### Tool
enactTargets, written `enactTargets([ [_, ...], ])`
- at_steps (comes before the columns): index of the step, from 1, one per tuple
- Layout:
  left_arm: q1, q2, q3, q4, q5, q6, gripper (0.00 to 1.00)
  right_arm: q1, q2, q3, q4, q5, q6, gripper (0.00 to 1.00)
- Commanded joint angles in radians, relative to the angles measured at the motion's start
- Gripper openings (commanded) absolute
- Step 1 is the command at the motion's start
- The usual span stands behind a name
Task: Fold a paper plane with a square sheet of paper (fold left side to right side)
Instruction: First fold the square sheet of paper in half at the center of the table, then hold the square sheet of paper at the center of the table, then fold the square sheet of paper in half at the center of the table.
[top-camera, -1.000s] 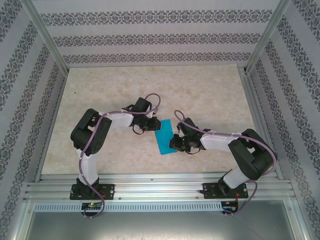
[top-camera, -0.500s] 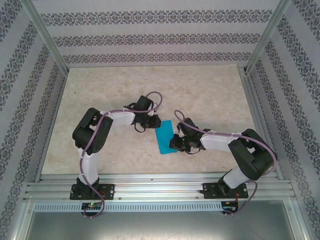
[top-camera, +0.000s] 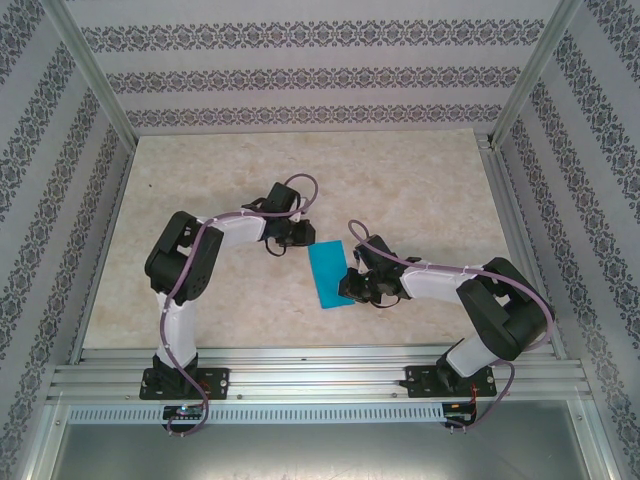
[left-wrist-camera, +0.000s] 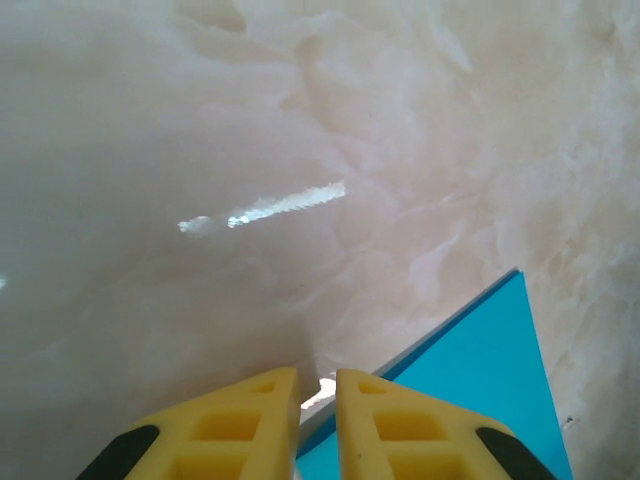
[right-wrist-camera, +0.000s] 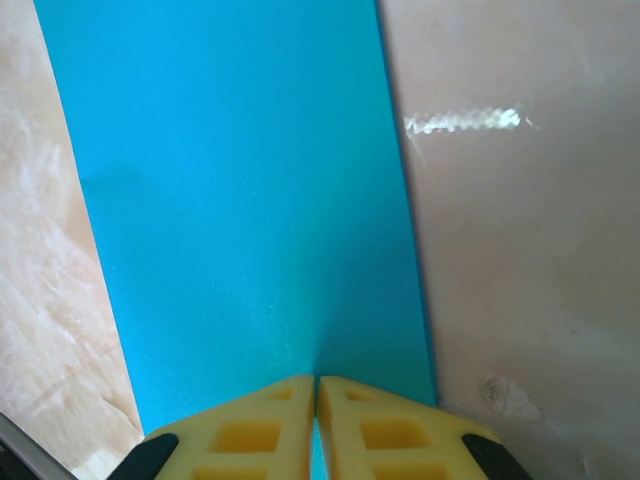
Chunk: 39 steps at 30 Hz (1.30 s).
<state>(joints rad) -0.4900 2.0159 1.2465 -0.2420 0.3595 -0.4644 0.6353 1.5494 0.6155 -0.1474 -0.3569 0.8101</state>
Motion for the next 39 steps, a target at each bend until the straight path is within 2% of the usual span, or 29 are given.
enactTargets([
  [1, 0.034, -0.115, -0.052, 0.021, -0.036, 0.036, 0.2, 0.011, 0.033, -0.03, -0.161, 0.079, -0.02, 0.13],
  [6, 0.017, -0.202, -0.14, 0.107, 0.09, 0.012, 0.2, 0.011, 0.028, -0.026, -0.169, 0.085, -0.022, 0.13],
  [11, -0.037, -0.175, -0.152, 0.163, 0.219, -0.002, 0.19, 0.011, 0.031, -0.025, -0.168, 0.086, -0.022, 0.13],
  [21, -0.062, -0.047, -0.113, 0.121, 0.178, 0.034, 0.19, 0.011, 0.022, -0.017, -0.146, 0.077, -0.028, 0.13],
  [33, -0.063, -0.008, -0.162, 0.092, 0.105, 0.065, 0.18, 0.013, -0.165, 0.067, -0.145, 0.075, -0.094, 0.15],
  [39, -0.064, -0.011, -0.185, 0.093, 0.096, 0.067, 0.18, 0.068, -0.153, 0.085, -0.015, 0.049, -0.054, 0.13],
])
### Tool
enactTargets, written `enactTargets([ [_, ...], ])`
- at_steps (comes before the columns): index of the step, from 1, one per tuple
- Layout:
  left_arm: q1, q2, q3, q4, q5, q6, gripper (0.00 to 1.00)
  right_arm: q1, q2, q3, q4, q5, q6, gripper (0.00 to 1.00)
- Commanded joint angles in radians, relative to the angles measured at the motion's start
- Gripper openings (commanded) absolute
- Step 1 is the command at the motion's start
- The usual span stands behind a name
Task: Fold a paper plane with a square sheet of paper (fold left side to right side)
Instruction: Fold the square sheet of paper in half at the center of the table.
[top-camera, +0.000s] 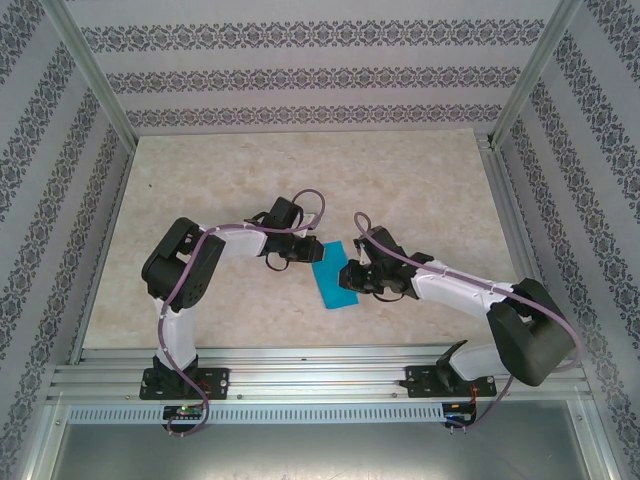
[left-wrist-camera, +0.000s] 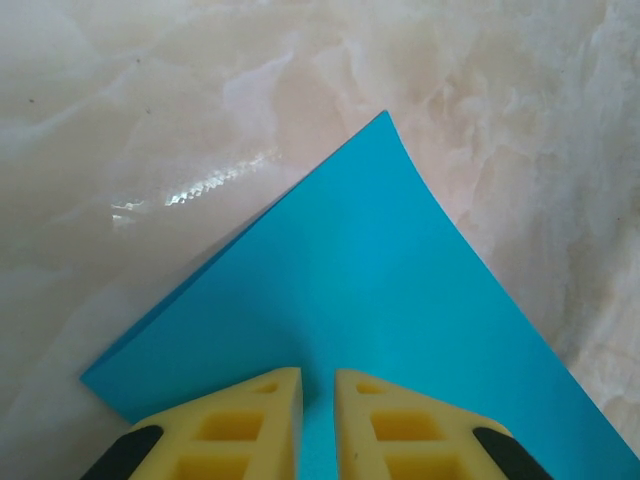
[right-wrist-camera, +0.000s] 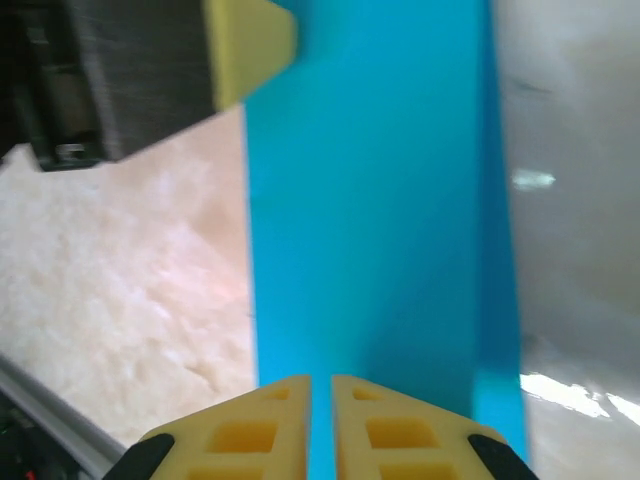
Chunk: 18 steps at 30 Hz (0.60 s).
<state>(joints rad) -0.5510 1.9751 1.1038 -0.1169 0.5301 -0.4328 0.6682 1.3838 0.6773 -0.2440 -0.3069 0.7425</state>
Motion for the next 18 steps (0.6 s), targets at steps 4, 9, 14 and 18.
enactTargets([
  [4, -0.004, 0.031, -0.048, -0.03, -0.085, 0.034, 0.18, 0.096, 0.106, 0.062, 0.168, -0.01, 0.043, 0.13],
  [9, -0.006, 0.038, -0.049, -0.03, -0.087, 0.032, 0.18, 0.151, 0.229, 0.135, 0.172, -0.001, 0.04, 0.12],
  [14, -0.006, 0.038, -0.048, -0.029, -0.09, 0.032, 0.17, 0.159, 0.277, 0.159, 0.108, 0.037, 0.024, 0.12],
  [18, -0.008, 0.039, -0.043, -0.034, -0.094, 0.035, 0.17, 0.162, 0.294, 0.157, 0.063, 0.048, 0.015, 0.13],
])
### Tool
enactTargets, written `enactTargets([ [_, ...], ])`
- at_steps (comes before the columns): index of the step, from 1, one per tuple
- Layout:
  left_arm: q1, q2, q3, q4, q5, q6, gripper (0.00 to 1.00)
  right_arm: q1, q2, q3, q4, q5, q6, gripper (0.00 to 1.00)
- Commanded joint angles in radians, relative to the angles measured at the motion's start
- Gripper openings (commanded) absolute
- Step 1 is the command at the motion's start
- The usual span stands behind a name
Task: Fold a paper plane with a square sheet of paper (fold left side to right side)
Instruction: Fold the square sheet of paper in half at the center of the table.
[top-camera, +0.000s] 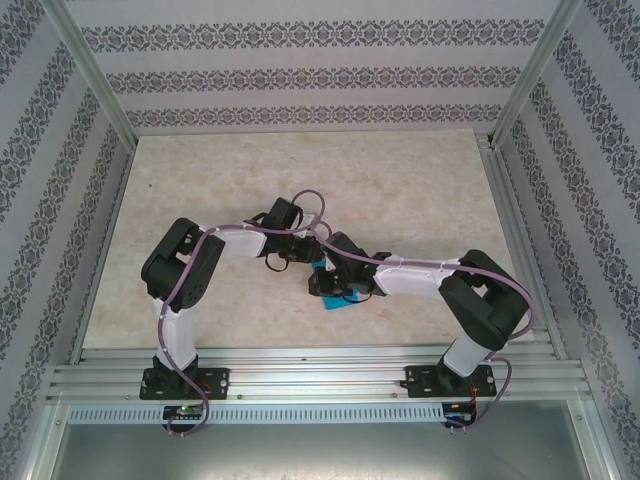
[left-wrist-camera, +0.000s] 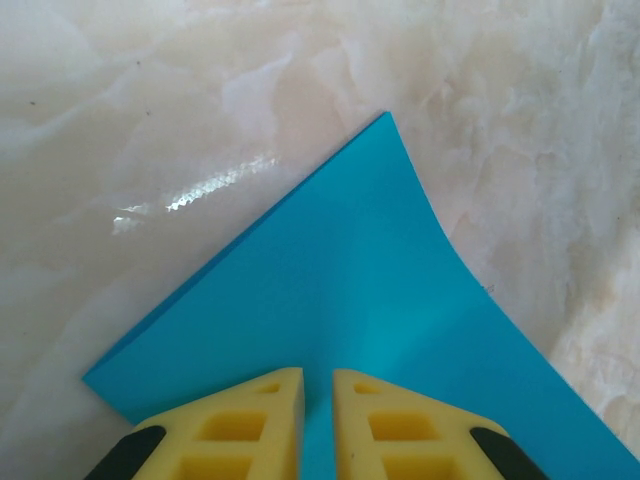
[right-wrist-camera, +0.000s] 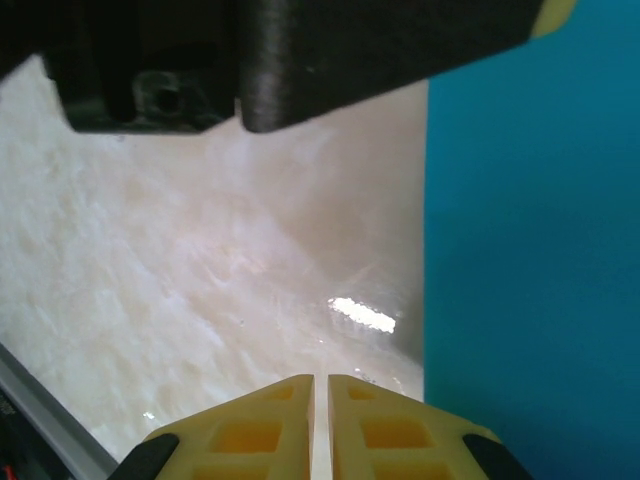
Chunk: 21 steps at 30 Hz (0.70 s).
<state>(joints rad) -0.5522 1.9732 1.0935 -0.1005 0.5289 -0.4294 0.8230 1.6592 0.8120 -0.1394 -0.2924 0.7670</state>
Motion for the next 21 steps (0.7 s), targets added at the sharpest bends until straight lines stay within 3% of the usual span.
enactTargets([
  [1, -0.005, 0.041, -0.033, -0.051, -0.094, 0.031, 0.17, 0.01, 0.025, 0.02, -0.049, 0.033, -0.009, 0.13],
  [21, -0.006, 0.047, -0.023, -0.074, -0.121, 0.05, 0.17, 0.063, 0.024, -0.035, -0.099, 0.041, 0.021, 0.13],
])
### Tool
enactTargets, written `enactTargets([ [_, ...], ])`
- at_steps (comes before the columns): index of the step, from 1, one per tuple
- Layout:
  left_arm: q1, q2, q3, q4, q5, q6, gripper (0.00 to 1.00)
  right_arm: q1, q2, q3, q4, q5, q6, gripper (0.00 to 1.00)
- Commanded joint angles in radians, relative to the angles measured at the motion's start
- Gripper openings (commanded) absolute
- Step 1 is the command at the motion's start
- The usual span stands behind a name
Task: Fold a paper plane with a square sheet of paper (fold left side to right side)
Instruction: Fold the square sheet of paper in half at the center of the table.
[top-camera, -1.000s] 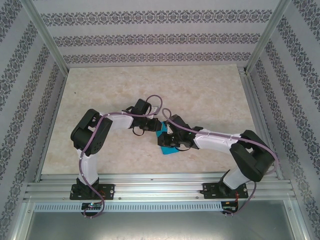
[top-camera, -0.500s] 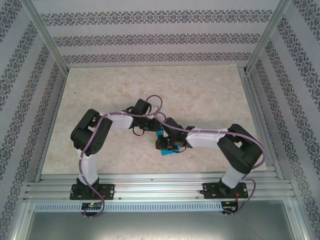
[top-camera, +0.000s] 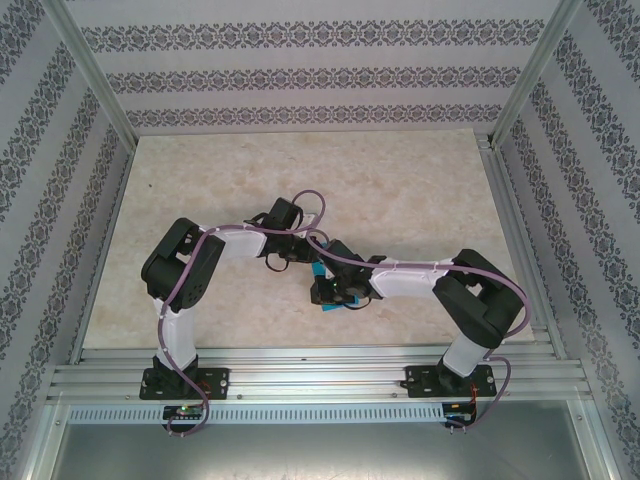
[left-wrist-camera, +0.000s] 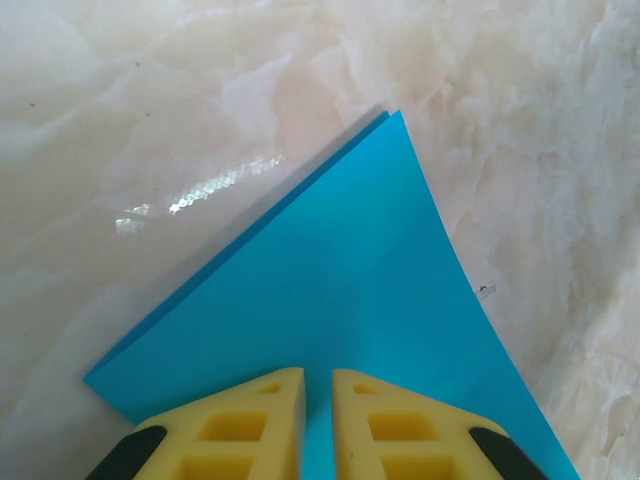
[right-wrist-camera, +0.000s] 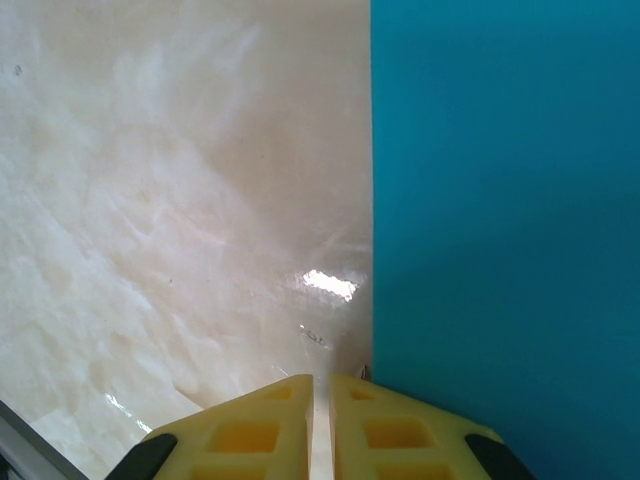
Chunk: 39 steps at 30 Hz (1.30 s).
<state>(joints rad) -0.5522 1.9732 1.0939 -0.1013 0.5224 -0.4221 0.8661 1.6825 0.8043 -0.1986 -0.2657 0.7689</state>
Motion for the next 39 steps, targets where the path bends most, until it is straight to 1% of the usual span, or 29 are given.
enactTargets([
  [1, -0.005, 0.048, -0.023, -0.074, -0.117, 0.044, 0.17, 0.025, 0.0, -0.035, -0.04, 0.013, 0.023, 0.13],
  [8, -0.005, 0.053, -0.024, -0.075, -0.128, 0.048, 0.17, 0.039, -0.001, -0.087, -0.018, 0.005, 0.059, 0.13],
  [17, -0.005, 0.052, -0.025, -0.084, -0.136, 0.055, 0.17, 0.094, -0.071, -0.133, -0.01, -0.008, 0.116, 0.13],
  [21, -0.005, 0.049, -0.027, -0.083, -0.134, 0.056, 0.17, 0.099, -0.099, -0.162, 0.016, -0.017, 0.132, 0.13],
  [28, -0.007, 0.04, -0.026, -0.083, -0.124, 0.054, 0.17, 0.06, -0.177, -0.091, -0.007, -0.011, 0.065, 0.13],
  [33, -0.006, 0.035, -0.024, -0.085, -0.123, 0.054, 0.17, 0.028, -0.227, -0.05, 0.015, -0.007, 0.021, 0.14],
  [37, -0.008, 0.036, -0.025, -0.077, -0.116, 0.048, 0.17, 0.018, -0.204, -0.039, 0.044, 0.075, -0.036, 0.13],
  [39, -0.009, 0.039, -0.025, -0.074, -0.113, 0.046, 0.17, 0.014, -0.181, -0.021, 0.04, 0.119, -0.091, 0.13],
])
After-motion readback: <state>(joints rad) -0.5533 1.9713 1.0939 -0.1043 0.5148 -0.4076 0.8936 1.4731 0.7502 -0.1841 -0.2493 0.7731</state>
